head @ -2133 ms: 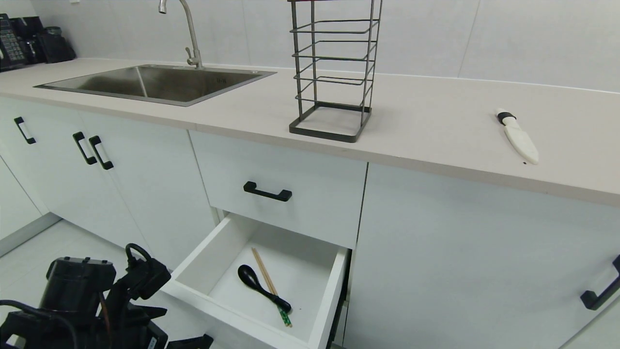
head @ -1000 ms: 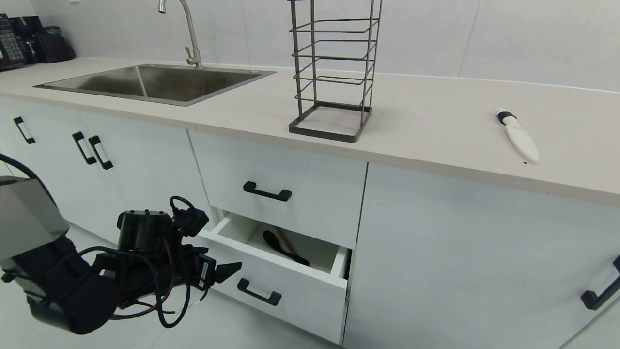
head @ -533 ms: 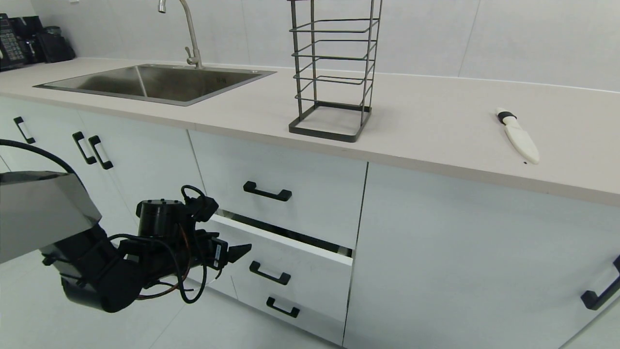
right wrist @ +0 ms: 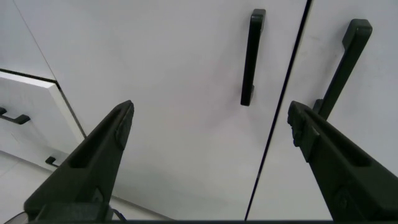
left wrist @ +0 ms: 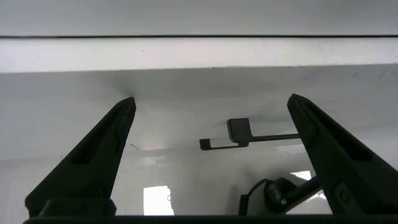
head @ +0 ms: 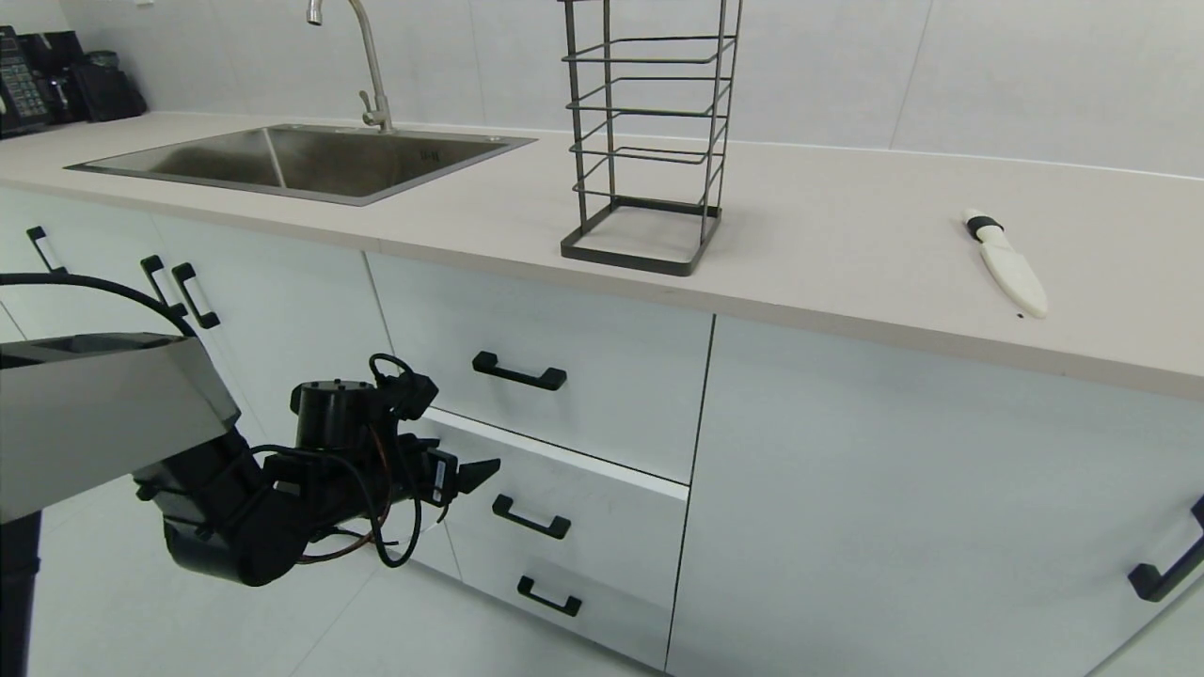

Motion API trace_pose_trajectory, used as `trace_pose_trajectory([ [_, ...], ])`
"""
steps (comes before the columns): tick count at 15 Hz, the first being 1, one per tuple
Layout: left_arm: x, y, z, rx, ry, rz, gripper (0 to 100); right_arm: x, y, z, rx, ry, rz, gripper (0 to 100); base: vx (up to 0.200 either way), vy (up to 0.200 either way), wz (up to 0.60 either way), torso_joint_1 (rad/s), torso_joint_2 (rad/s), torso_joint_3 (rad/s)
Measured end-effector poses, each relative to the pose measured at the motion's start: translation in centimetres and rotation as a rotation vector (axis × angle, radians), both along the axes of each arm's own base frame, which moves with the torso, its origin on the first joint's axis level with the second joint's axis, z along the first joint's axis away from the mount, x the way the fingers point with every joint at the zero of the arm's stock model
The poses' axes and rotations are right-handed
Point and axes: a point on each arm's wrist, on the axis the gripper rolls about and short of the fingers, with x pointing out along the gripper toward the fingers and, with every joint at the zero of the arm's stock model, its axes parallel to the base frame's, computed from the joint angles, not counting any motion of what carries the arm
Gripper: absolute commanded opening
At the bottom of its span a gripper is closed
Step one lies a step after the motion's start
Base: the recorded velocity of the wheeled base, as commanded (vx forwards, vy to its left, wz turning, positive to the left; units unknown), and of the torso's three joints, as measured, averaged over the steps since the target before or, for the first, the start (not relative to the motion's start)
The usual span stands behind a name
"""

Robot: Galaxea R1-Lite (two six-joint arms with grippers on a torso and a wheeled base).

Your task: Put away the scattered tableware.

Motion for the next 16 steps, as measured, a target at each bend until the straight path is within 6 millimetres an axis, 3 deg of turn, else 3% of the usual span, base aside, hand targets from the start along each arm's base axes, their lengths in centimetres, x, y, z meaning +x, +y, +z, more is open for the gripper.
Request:
trace_pose_trajectory([
  [3, 0.5, -0.4, 0.0, -0.006, -0.027, -0.01, 100, 0.0, 0.0, 0.0, 0.0, 0.0, 0.0, 100, 0.0, 0.0, 0.0, 0.0, 0.0, 0.0],
  [7, -1.4, -0.5, -0.2, 0.0, -0.003, -0.022, 100, 0.0, 0.0, 0.0, 0.0, 0.0, 0.0, 100, 0.0, 0.0, 0.0, 0.0, 0.0, 0.0],
  [10, -5.7, 0.4, 1.7, -0.003, -0.015, -0.027, 100, 0.0, 0.0, 0.0, 0.0, 0.0, 0.0, 100, 0.0, 0.0, 0.0, 0.0, 0.0, 0.0],
  [16, -15.6, 2.1, 9.1, -0.058, -0.266, -0.06, 100, 0.0, 0.0, 0.0, 0.0, 0.0, 0.0, 100, 0.0, 0.0, 0.0, 0.0, 0.0, 0.0],
])
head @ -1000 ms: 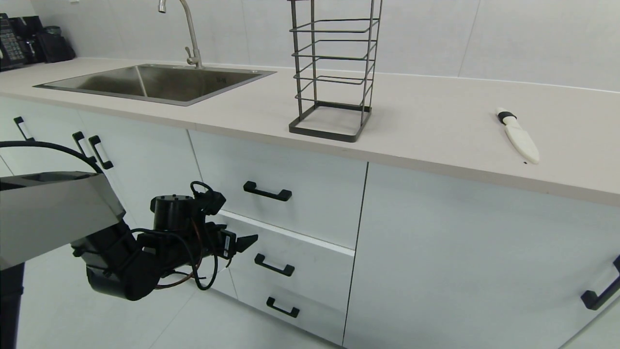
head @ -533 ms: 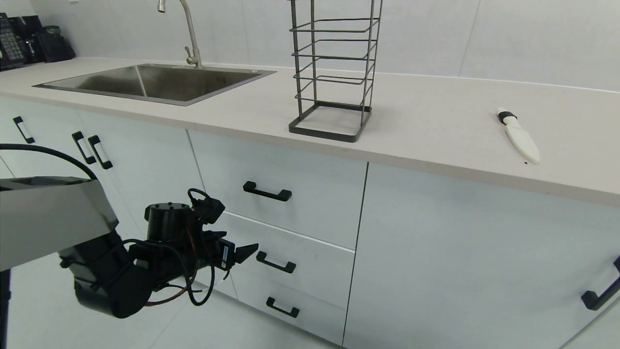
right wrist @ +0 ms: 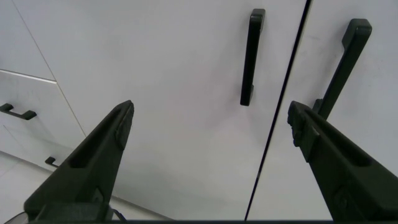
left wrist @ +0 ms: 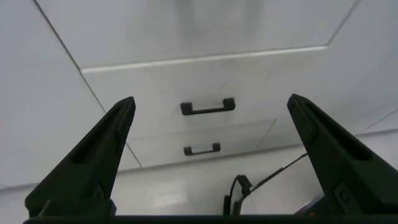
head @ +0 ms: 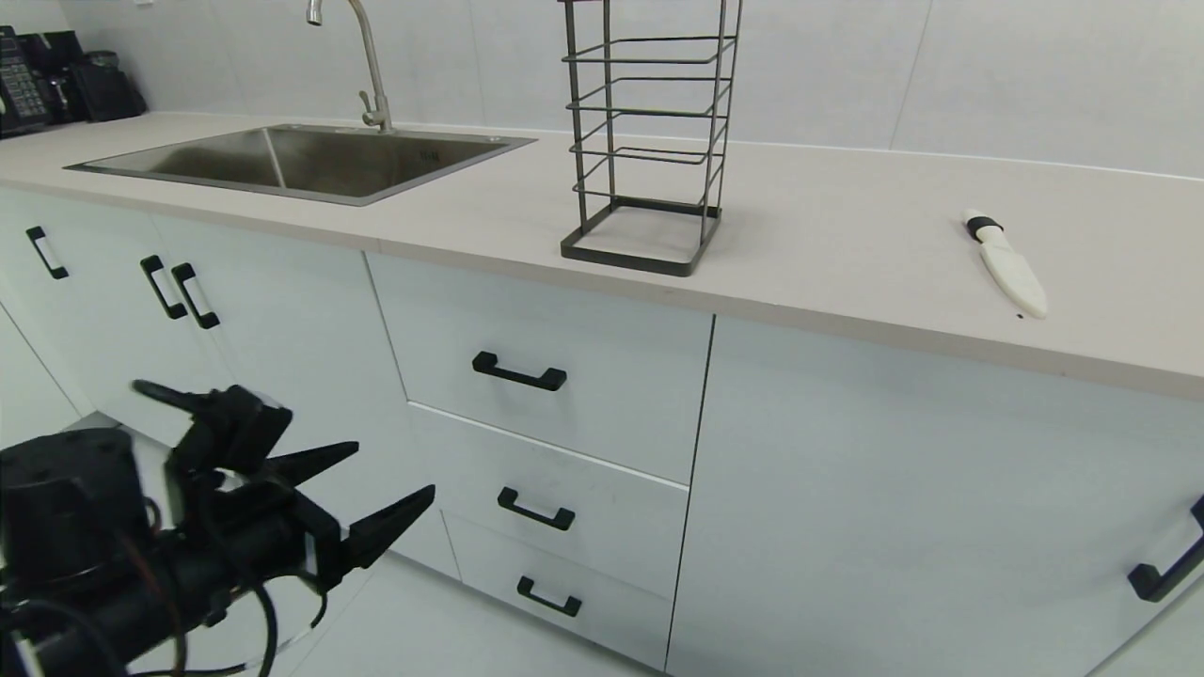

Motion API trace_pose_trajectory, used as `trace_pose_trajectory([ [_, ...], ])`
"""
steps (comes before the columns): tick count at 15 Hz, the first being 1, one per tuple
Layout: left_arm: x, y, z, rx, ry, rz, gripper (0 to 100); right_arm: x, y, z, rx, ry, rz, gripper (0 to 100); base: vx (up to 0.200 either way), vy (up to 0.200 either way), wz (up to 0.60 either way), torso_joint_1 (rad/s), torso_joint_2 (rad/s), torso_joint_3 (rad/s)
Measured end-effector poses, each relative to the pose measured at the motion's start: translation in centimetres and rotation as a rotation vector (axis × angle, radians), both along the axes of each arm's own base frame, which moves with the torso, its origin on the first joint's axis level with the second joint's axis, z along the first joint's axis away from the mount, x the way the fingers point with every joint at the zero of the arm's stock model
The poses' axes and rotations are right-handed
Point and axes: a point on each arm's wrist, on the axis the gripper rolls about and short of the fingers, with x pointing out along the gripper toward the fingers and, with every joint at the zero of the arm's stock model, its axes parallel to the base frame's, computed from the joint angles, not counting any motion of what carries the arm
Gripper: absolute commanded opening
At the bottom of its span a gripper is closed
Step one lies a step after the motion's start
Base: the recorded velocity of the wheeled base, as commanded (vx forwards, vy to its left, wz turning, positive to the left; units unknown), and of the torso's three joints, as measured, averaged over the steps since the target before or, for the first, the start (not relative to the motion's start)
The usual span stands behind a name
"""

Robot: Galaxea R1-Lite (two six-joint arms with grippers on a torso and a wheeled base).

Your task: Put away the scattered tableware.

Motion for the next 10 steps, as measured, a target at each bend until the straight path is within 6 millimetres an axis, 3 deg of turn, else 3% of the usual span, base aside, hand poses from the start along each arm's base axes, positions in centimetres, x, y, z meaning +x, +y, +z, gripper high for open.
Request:
trace_pose_trajectory([
  [5, -9.1, 2.7, 3.3, -0.057, -0.26, 0.041, 100, 0.0, 0.0, 0.0, 0.0, 0.0, 0.0, 100, 0.0, 0.0, 0.0, 0.0, 0.0, 0.0],
  [7, -12.8, 3.6, 3.2, -0.073, -0.346, 0.066, 100, 0.0, 0.0, 0.0, 0.0, 0.0, 0.0, 100, 0.0, 0.0, 0.0, 0.0, 0.0, 0.0],
  [10, -17.3, 4.5, 1.2, -0.083, -0.407, 0.096, 100, 0.0, 0.0, 0.0, 0.0, 0.0, 0.0, 100, 0.0, 0.0, 0.0, 0.0, 0.0, 0.0],
])
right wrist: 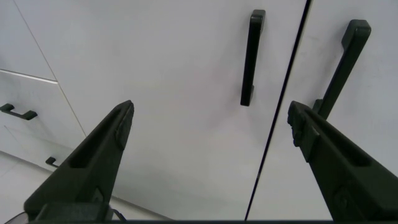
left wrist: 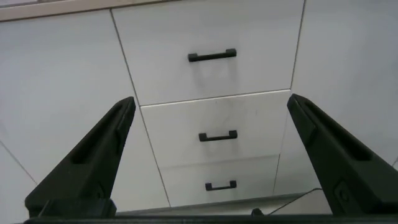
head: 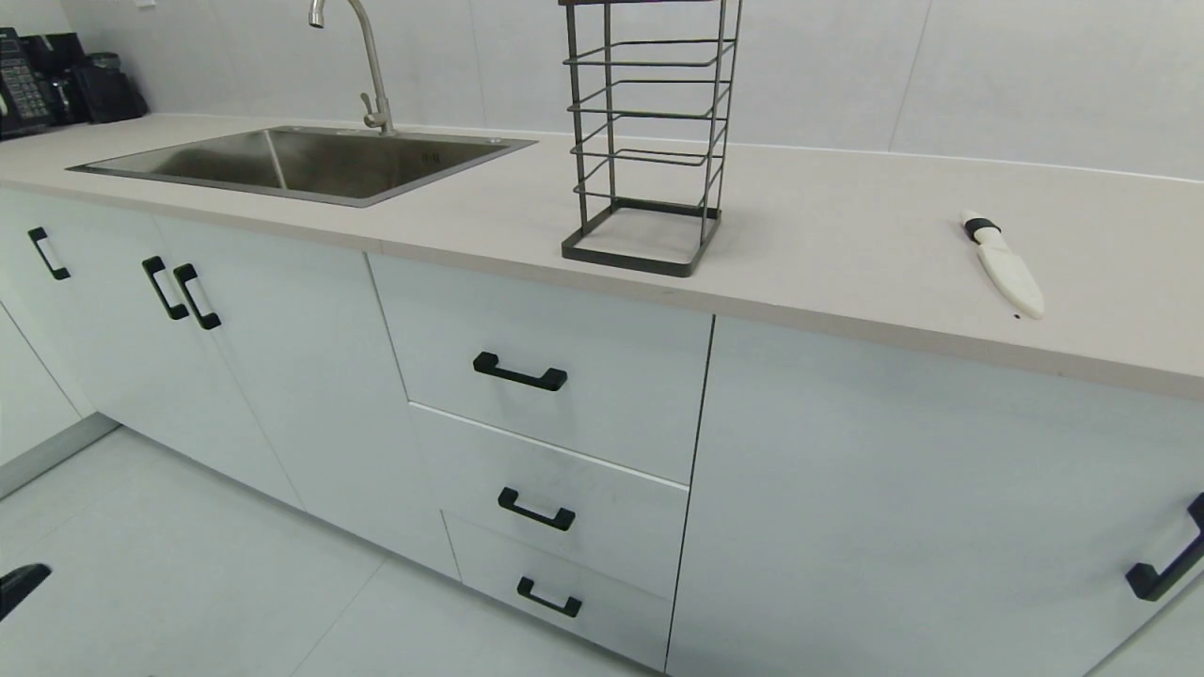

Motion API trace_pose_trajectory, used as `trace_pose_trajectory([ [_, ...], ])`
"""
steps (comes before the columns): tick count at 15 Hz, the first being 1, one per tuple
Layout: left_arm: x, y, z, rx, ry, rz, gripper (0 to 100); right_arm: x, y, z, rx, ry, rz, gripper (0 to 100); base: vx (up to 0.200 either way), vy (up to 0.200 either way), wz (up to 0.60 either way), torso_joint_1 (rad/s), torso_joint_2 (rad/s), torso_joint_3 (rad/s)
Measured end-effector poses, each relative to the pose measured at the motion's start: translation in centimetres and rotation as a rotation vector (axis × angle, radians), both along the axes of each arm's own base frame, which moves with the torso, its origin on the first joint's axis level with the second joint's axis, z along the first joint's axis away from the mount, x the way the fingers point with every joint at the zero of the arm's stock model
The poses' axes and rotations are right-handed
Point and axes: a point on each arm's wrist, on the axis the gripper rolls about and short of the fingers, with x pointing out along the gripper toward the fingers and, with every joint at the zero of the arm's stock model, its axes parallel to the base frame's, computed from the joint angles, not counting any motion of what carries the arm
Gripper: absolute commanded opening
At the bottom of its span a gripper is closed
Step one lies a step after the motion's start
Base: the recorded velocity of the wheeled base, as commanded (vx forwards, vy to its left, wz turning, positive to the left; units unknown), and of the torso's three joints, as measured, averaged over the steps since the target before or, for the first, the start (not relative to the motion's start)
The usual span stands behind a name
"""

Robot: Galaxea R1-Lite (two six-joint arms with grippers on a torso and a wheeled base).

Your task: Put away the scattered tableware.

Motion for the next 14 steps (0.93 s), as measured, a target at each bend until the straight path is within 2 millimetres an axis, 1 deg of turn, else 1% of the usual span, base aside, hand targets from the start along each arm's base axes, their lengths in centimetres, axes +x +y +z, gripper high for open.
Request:
trace_pose_trajectory([
  [2, -1.4, 0.2, -1.3, -0.007, 0.0, 0.049, 100, 0.0, 0.0, 0.0, 0.0, 0.0, 0.0, 100, 0.0, 0.0, 0.0, 0.0, 0.0, 0.0],
  [3, -1.8, 0.3, -1.9, -0.008, 0.005, 0.095, 100, 0.0, 0.0, 0.0, 0.0, 0.0, -0.001, 100, 0.0, 0.0, 0.0, 0.0, 0.0, 0.0],
  [4, -2.0, 0.2, -2.5, -0.003, 0.028, 0.129, 100, 0.0, 0.0, 0.0, 0.0, 0.0, 0.0, 100, 0.0, 0.0, 0.0, 0.0, 0.0, 0.0],
  [6, -2.4, 0.2, -4.6, 0.022, 0.14, 0.182, 100, 0.0, 0.0, 0.0, 0.001, 0.0, 0.0, 100, 0.0, 0.0, 0.0, 0.0, 0.0, 0.0],
  [8, -2.7, 0.3, -4.9, 0.029, 0.113, 0.235, 100, 0.0, 0.0, 0.0, 0.001, 0.0, 0.0, 100, 0.0, 0.0, 0.0, 0.0, 0.0, 0.0],
  [10, -2.8, 0.5, -5.3, 0.023, 0.133, 0.357, 100, 0.0, 0.0, 0.0, 0.002, 0.0, 0.0, 100, 0.0, 0.0, 0.0, 0.0, 0.0, 0.0],
  [14, -2.8, 0.6, -5.5, -0.038, 0.156, 0.37, 100, 0.0, 0.0, 0.0, 0.001, 0.0, 0.0, 100, 0.0, 0.0, 0.0, 0.0, 0.0, 0.0],
])
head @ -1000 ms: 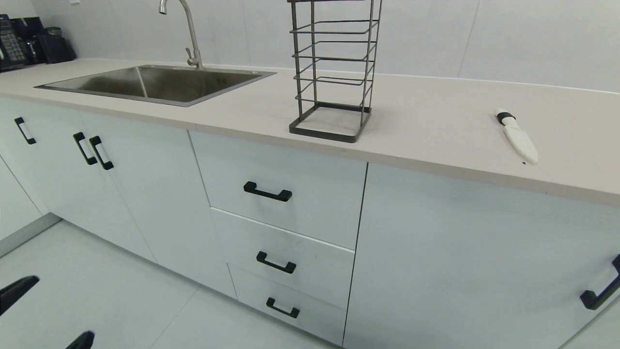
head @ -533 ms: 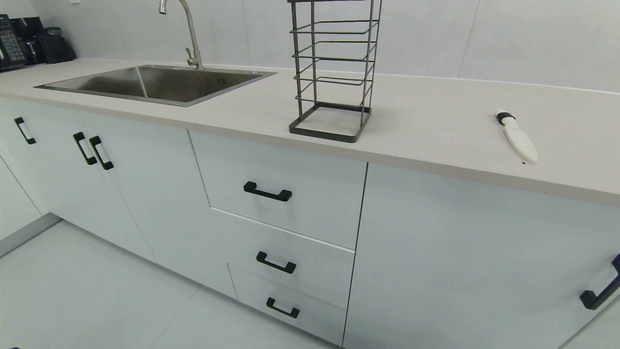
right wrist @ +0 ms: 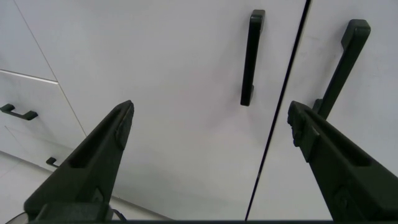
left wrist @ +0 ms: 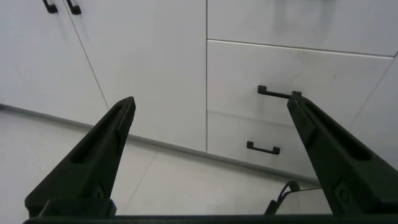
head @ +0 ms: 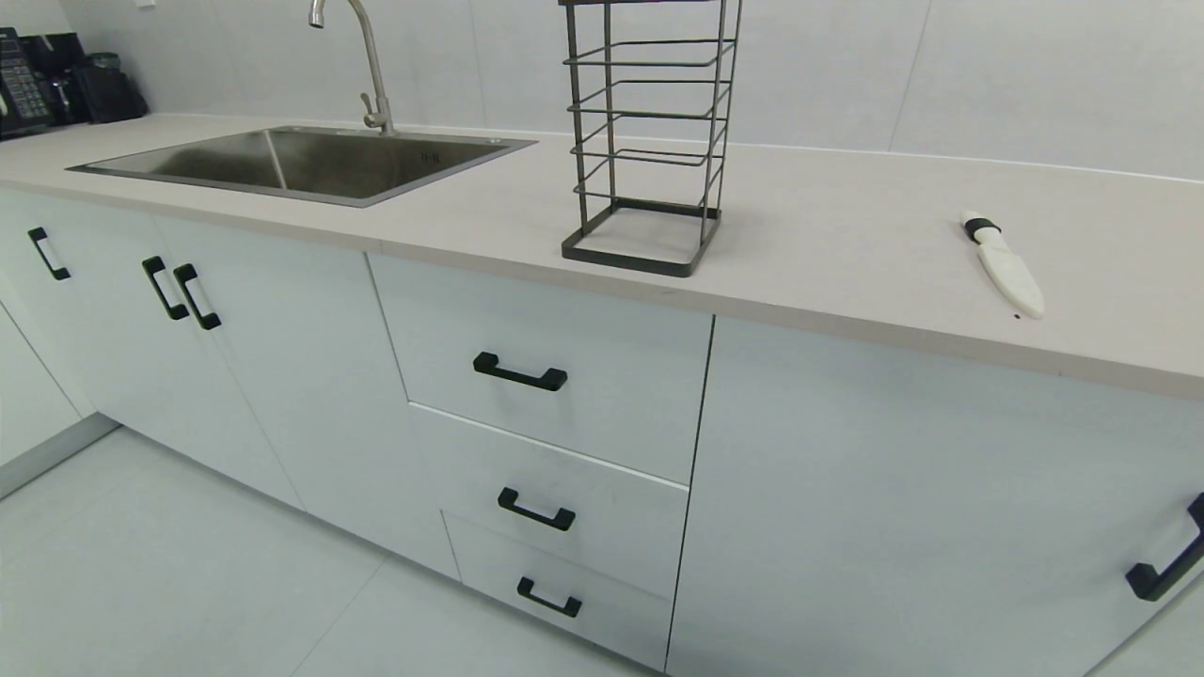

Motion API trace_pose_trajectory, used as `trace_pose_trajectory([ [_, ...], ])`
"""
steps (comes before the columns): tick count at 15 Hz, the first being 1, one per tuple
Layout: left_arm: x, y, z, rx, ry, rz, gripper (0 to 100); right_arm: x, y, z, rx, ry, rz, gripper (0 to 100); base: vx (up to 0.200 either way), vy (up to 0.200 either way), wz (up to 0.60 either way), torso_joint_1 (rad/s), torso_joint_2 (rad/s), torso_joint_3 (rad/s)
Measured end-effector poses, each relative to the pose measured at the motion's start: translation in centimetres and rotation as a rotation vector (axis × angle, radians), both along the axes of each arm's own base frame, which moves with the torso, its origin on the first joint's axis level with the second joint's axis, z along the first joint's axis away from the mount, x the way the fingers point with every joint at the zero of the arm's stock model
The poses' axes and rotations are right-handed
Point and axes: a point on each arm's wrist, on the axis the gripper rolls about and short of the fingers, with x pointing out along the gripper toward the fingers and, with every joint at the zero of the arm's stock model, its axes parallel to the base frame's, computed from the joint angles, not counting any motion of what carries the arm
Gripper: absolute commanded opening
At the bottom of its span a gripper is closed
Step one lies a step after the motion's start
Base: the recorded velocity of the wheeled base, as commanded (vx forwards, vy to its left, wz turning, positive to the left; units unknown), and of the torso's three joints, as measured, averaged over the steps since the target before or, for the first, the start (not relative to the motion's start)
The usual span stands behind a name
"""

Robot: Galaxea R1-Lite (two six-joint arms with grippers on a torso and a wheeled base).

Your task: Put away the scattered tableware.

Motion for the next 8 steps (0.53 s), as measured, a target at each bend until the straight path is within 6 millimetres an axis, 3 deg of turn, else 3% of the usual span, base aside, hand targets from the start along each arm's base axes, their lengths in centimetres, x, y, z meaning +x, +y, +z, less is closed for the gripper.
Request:
trace_pose_trajectory([
  [2, 0.0, 0.01, -0.01, -0.039, 0.003, 0.005, 100, 0.0, 0.0, 0.0, 0.0, 0.0, 0.0, 100, 0.0, 0.0, 0.0, 0.0, 0.0, 0.0],
  [7, 0.0, 0.1, -0.02, -0.026, 0.003, 0.042, 100, 0.0, 0.0, 0.0, 0.002, 0.0, 0.002, 100, 0.0, 0.0, -0.6, 0.002, 0.0, 0.0],
  [8, 0.0, 0.11, -0.01, -0.027, 0.002, 0.046, 100, 0.0, 0.0, 0.0, 0.0, 0.0, 0.003, 100, 0.0, 0.0, 0.0, 0.0, 0.0, 0.0],
])
